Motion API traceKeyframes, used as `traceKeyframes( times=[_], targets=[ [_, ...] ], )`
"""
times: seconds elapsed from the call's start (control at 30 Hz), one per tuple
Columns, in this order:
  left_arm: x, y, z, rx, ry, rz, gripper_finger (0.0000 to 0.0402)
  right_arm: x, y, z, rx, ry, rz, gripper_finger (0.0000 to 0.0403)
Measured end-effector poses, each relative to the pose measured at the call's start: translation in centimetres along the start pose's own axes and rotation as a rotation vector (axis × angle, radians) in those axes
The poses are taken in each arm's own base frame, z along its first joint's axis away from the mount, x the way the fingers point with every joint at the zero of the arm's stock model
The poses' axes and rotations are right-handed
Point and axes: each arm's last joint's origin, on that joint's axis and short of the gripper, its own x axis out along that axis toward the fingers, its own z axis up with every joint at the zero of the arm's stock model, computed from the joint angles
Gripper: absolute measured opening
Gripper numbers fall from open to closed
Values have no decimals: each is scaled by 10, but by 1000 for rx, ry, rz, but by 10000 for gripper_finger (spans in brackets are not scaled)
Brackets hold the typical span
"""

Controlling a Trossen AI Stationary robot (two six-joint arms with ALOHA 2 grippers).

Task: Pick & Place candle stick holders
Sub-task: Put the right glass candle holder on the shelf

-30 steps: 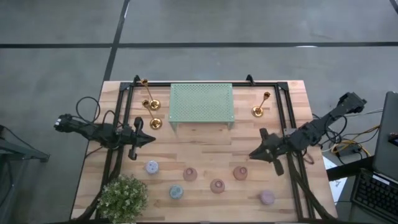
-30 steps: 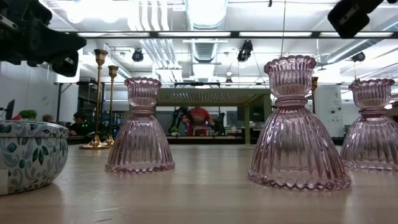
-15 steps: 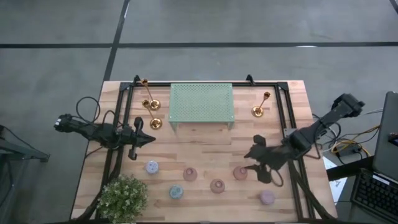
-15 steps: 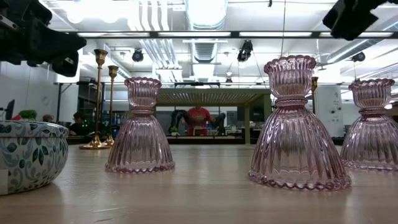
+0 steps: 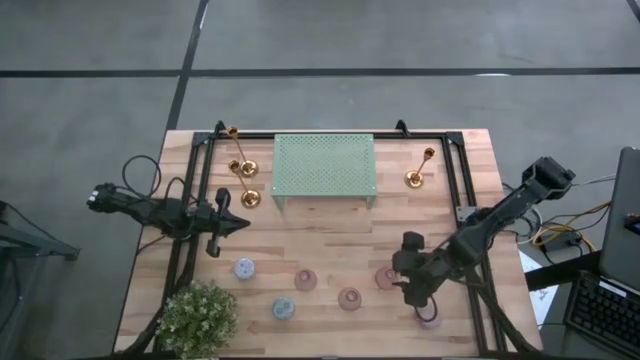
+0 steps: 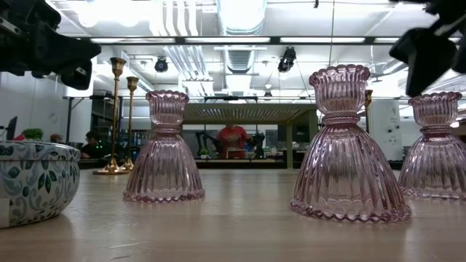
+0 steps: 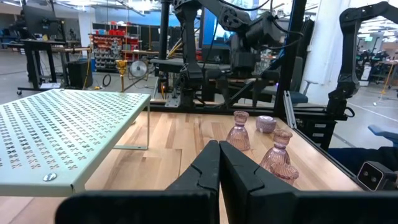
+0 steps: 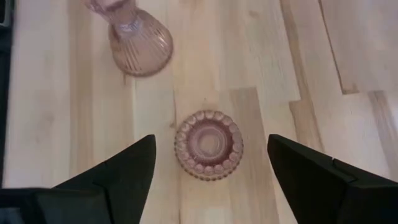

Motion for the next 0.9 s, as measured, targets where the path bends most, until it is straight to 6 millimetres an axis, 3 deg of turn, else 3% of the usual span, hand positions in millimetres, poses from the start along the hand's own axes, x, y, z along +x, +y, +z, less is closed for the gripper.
traceKeyframes(
  times=[0.37,0.9],
  targets=[
    [0,0,0,0,0,0,7,21,9,-6,-37,45,-35,289],
    [0,0,0,0,0,0,7,20,8,-5,-49,11,-55,218]
  ],
)
